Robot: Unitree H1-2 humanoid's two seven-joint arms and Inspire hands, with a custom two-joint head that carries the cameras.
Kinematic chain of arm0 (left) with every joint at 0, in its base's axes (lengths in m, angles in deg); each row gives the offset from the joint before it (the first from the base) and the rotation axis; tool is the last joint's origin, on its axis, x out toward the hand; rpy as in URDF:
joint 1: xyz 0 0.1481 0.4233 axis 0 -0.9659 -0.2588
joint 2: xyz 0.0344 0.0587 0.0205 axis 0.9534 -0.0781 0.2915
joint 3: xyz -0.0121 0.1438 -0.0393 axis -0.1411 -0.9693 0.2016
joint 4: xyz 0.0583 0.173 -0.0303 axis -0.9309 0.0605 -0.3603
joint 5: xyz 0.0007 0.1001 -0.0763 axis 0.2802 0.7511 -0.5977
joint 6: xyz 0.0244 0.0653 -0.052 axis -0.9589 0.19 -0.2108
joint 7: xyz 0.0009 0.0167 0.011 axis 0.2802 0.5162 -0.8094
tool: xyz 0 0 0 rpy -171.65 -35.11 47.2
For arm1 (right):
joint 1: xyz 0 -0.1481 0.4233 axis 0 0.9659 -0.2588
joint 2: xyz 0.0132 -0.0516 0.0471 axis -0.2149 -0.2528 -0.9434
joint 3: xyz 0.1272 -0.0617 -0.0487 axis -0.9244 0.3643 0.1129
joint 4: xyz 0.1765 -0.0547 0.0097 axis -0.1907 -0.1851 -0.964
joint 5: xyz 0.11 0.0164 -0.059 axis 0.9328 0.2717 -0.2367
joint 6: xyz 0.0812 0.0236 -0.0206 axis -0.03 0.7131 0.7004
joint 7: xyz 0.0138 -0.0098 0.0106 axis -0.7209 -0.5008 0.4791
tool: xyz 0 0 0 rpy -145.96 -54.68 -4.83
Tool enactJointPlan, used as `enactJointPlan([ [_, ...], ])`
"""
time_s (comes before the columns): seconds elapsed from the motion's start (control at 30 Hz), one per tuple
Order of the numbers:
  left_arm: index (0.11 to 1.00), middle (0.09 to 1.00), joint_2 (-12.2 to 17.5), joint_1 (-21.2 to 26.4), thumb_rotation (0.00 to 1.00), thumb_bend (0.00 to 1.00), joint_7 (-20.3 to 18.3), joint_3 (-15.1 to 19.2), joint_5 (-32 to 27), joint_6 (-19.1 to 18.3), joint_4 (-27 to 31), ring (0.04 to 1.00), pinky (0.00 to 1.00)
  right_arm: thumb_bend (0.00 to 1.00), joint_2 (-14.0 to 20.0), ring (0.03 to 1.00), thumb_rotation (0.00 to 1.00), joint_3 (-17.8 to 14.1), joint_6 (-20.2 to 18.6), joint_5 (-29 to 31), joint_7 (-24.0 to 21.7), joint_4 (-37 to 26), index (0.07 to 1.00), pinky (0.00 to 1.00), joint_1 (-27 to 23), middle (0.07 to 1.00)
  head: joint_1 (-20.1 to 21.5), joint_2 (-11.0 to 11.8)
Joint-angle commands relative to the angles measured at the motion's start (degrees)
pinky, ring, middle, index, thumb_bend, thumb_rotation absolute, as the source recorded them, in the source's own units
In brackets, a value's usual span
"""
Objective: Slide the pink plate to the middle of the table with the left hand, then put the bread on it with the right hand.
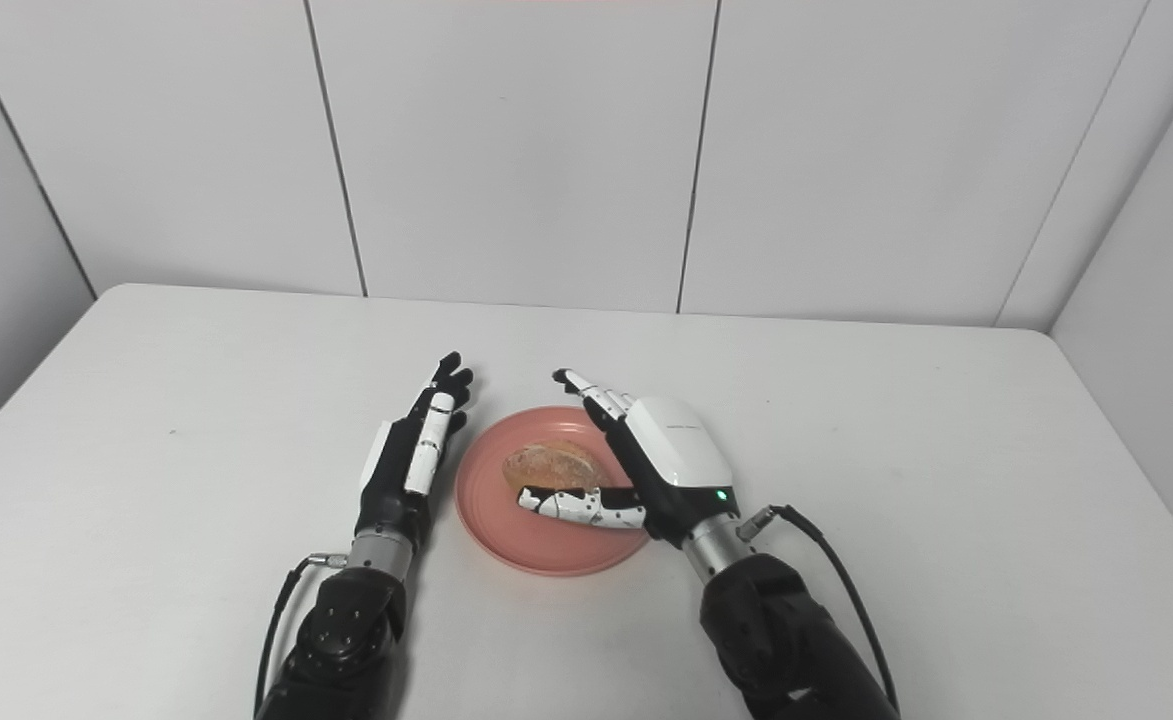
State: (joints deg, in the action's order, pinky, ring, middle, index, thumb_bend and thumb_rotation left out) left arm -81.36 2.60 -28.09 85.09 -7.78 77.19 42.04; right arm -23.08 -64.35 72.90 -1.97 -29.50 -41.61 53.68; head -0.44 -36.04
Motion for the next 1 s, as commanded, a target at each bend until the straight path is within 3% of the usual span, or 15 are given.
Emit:
enactJointPlan([
  [0.0, 0.926, 0.939, 0.4, 1.2, 1.0, 0.53, 0.2, 0.1, 0.0, 1.3, 0.9, 0.956, 0.95, 0.74, 0.2, 0.844, 0.87, -1.0, 2.2, 0.7, 0.9, -2.6, 0.911, 0.77, -1.1, 0.884, 0.1, 0.0],
  [0.23, 0.936, 0.946, 0.9, 1.0, 1.0, 0.54, -1.7, -0.1, -1.4, 1.1, 1.2, 0.957, 0.95, 0.72, -0.4, 0.915, 0.99, -4.8, 3.5, 9.1, -0.2, -3.9, 0.953, 0.84, 1.5, 0.944, 0.4, -0.2],
  [0.43, 0.936, 0.944, 1.5, 0.8, 1.0, 0.53, -2.3, -0.5, -1.6, 1.2, 1.5, 0.955, 0.95, 0.62, -3.0, 0.996, 1.0, -9.1, 4.9, 20.5, -1.6, -2.0, 1.0, 0.97, 2.7, 0.999, 1.2, -0.2],
  [0.77, 0.909, 0.926, 2.0, 0.1, 1.0, 0.5, -2.3, 0.4, -2.6, 1.3, 2.9, 0.943, 0.94, 0.69, -7.0, 1.0, 1.0, -15.5, 4.2, 30.4, -1.4, 2.6, 1.0, 1.0, 2.2, 1.0, 2.1, -0.2],
  [0.97, 0.904, 0.921, 2.4, -0.1, 1.0, 0.5, -2.4, 0.7, -2.4, 0.8, 3.4, 0.937, 0.94, 0.71, -9.7, 1.0, 1.0, -18.0, 1.1, 33.9, -1.4, 3.3, 1.0, 1.0, 2.5, 1.0, 3.1, -0.3],
])
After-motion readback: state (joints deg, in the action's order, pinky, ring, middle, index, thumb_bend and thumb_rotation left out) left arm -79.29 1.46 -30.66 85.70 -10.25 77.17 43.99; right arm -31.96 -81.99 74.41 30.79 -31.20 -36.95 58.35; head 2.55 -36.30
